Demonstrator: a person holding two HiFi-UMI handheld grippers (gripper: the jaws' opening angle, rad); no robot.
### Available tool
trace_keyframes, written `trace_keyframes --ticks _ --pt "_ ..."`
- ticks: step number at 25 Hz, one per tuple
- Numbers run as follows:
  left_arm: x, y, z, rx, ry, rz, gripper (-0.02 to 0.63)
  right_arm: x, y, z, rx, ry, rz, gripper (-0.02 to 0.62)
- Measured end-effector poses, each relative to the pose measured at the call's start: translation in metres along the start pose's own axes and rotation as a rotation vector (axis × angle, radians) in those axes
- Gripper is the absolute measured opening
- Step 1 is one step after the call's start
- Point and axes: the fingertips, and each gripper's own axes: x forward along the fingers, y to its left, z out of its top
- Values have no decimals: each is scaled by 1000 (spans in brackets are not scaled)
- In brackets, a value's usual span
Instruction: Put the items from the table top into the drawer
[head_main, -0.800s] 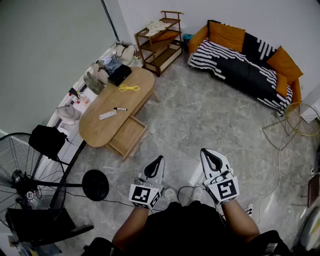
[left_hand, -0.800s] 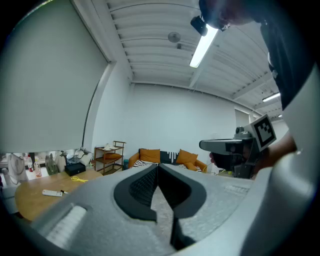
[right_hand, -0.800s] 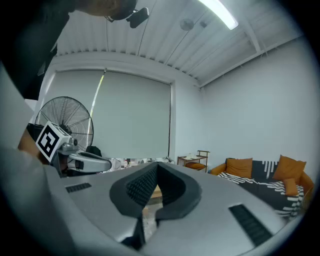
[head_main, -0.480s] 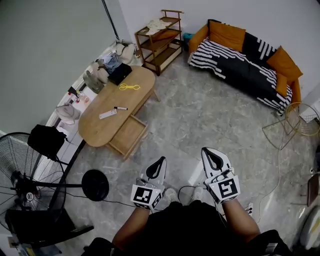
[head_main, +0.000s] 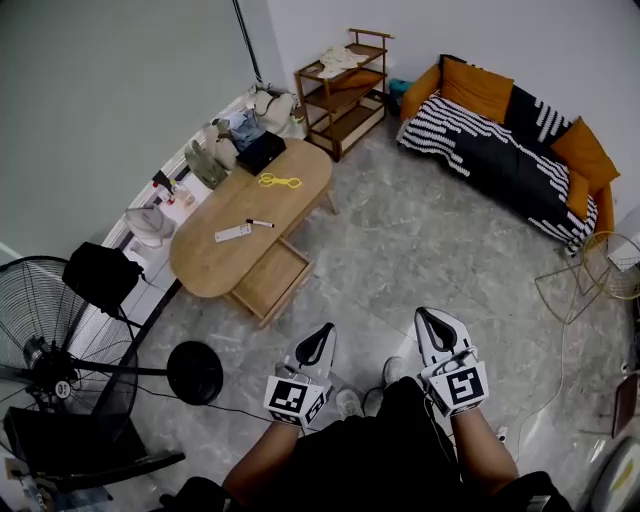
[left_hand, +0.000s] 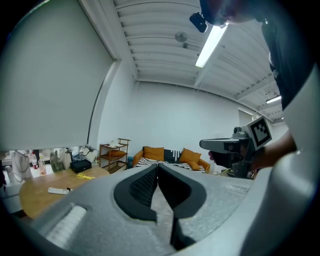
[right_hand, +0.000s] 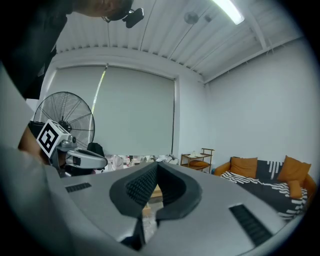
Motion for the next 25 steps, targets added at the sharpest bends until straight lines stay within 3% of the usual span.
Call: trace_keyframes --ticks 7,11,18,25 --pt "30 34 9 -21 -7 69 18 67 -9 -7 -8 50 103 -3" --pt "55 64 15 -31 -3 126 18 122 -13 -15 -50 68 215 -3" --pt "117 111 33 -33 -11 270 18 207 -45 -6 -34 45 348 -3" --pt "147 152 48 -48 -30 393 18 273 -60 6 -55 44 467 -3"
